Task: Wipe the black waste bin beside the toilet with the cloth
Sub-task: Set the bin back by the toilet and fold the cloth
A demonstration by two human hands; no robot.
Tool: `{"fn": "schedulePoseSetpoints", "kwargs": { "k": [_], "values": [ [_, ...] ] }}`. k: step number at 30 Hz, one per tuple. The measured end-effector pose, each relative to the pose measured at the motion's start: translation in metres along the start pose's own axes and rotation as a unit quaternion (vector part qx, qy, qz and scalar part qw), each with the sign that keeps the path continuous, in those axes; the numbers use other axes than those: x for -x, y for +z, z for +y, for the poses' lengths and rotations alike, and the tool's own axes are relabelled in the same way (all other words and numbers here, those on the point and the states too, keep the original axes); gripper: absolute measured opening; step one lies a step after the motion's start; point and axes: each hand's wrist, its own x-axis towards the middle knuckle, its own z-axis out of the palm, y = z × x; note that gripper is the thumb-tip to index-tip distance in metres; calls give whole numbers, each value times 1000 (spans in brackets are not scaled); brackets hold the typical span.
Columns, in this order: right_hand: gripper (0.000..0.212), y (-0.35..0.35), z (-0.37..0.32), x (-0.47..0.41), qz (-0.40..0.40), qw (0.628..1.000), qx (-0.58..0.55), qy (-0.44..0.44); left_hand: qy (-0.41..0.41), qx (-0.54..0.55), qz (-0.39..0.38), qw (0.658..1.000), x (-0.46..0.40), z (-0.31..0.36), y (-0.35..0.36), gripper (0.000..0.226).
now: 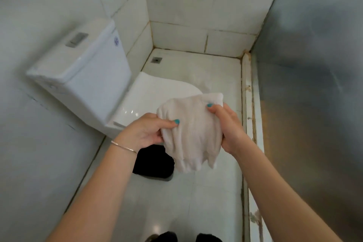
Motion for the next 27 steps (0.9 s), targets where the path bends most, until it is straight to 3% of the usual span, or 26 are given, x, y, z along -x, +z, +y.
{"fn": "schedulePoseSetpoints", "kwargs": {
  "k": [3,11,15,22,27],
  "values": [
    [15,11,-55,17,-9,999,30,-4,18,27,10,999,32,39,10,50],
    [13,42,-173,66,-51,998,41,8,85,16,60,994,126,120,21,35],
    [17,60,-215,82,-93,994,52,0,152,24,94,984,178,133,22,48],
    [26,120,-248,99,-183,982,42,24,236,274,106,926,249,119,5,50],
    [19,181,-243,110,-308,950,25,46,269,347,124,890,295,100,-37,44]
  ]
}}
